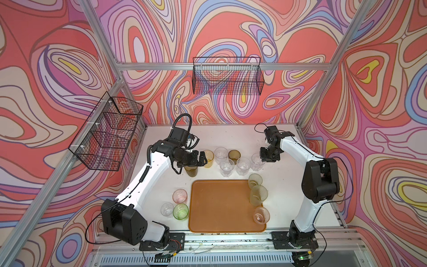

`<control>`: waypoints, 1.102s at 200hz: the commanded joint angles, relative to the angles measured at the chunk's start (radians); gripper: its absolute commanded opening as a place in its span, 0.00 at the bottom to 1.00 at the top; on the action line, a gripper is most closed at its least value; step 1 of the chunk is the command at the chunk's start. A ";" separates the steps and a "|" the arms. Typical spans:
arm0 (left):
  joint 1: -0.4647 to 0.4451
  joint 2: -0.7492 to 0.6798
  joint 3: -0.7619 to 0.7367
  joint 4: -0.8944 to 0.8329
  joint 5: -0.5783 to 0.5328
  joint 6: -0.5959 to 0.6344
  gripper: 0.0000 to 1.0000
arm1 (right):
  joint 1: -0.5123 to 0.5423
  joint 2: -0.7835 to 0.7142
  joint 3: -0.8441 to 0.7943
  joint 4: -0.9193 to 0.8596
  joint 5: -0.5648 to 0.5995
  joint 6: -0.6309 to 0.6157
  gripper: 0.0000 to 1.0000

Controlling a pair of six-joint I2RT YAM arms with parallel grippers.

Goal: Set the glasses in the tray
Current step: 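Lower the right gripper onto the rim of a clear faceted glass, then close the right gripper on the clear glass rim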

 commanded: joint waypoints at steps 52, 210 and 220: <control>-0.004 -0.023 -0.033 -0.019 -0.015 0.012 0.97 | -0.005 0.003 0.030 -0.002 0.015 -0.008 0.13; -0.003 -0.002 0.004 -0.015 -0.005 0.012 0.97 | -0.004 -0.108 0.090 -0.155 0.086 -0.037 0.00; -0.003 -0.008 0.004 -0.009 -0.013 0.006 0.97 | -0.004 -0.108 0.101 -0.176 0.087 -0.039 0.00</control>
